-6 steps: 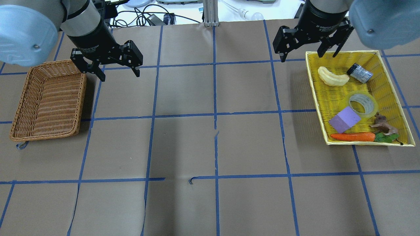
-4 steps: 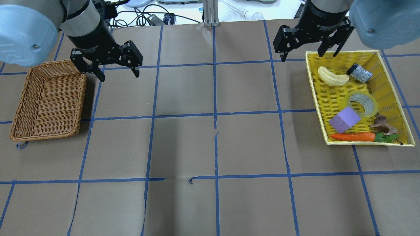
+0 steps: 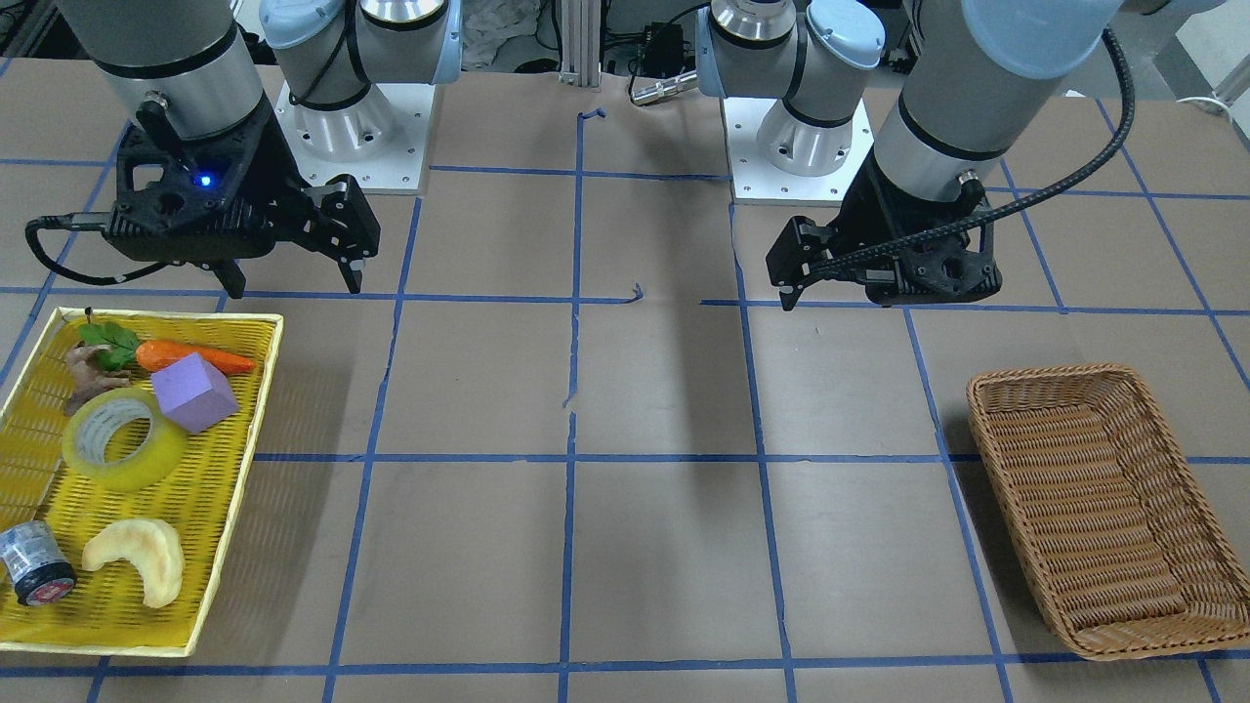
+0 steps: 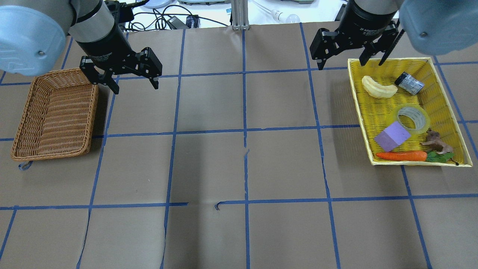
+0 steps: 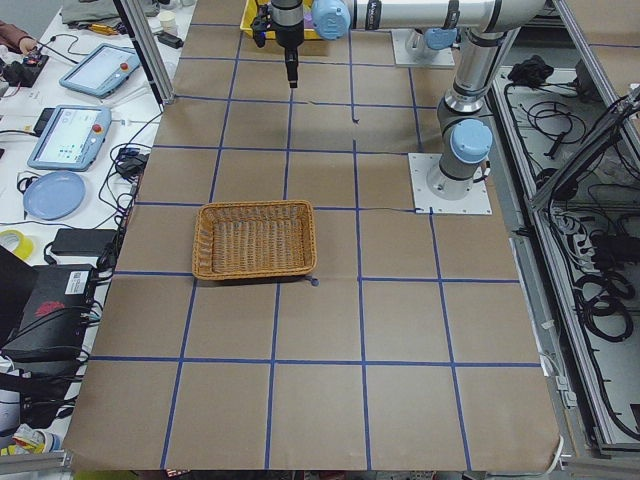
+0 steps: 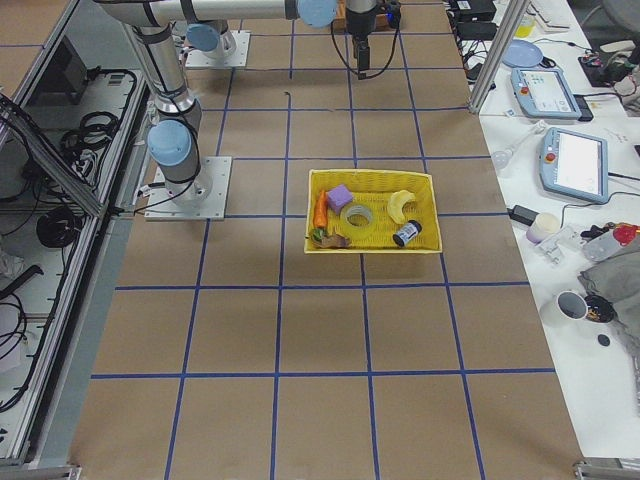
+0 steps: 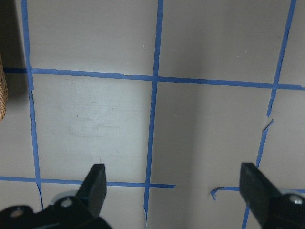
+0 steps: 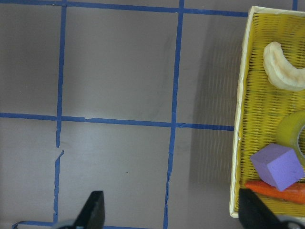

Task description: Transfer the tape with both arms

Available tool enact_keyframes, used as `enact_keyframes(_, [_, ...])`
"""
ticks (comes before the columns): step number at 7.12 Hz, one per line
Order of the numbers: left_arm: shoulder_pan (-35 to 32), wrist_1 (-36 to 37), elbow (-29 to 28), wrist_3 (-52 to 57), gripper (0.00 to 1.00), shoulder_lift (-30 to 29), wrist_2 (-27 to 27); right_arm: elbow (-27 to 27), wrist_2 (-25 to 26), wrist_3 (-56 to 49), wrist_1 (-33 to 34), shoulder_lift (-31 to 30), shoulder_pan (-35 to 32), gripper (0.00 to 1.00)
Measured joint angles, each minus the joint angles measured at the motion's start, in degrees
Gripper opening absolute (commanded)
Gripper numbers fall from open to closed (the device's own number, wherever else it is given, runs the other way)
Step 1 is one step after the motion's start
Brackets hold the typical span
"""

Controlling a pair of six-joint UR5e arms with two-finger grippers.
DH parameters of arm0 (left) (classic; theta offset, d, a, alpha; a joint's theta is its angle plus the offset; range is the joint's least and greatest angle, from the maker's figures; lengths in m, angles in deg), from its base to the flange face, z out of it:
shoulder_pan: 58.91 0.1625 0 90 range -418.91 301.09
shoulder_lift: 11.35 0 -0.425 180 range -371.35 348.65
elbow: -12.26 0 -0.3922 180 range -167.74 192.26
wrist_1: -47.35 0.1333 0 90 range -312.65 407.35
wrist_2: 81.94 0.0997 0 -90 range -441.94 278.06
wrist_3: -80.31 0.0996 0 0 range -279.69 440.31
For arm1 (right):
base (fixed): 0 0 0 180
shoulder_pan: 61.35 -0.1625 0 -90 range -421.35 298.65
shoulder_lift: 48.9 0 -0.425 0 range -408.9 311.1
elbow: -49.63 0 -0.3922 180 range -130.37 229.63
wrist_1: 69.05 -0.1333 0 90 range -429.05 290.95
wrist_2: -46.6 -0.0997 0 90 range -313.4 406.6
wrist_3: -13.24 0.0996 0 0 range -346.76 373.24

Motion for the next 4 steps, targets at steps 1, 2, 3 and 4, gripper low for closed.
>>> enact_keyframes(1, [0.0, 0.0, 0.01, 0.0, 1.0, 0.02, -0.02, 0.02, -0.03, 0.06, 0.0, 0.0, 0.02, 1.0])
enact_keyframes(2, [0.0, 0.0, 0.01, 0.0, 1.0, 0.06, -0.04, 0.03, -0.01, 0.09, -0.11, 0.0, 0.02, 1.0])
enact_keyframes(3, [0.0, 0.0, 0.01, 0.0, 1.0, 0.07, -0.11, -0.03, 0.0, 0.1, -0.35, 0.02, 0.03, 1.0])
enact_keyframes(4, [0.0, 0.0, 0.01, -0.01, 1.0, 0.07, -0.27, -0.19, 0.03, 0.1, -0.54, 0.08, 0.03, 1.0])
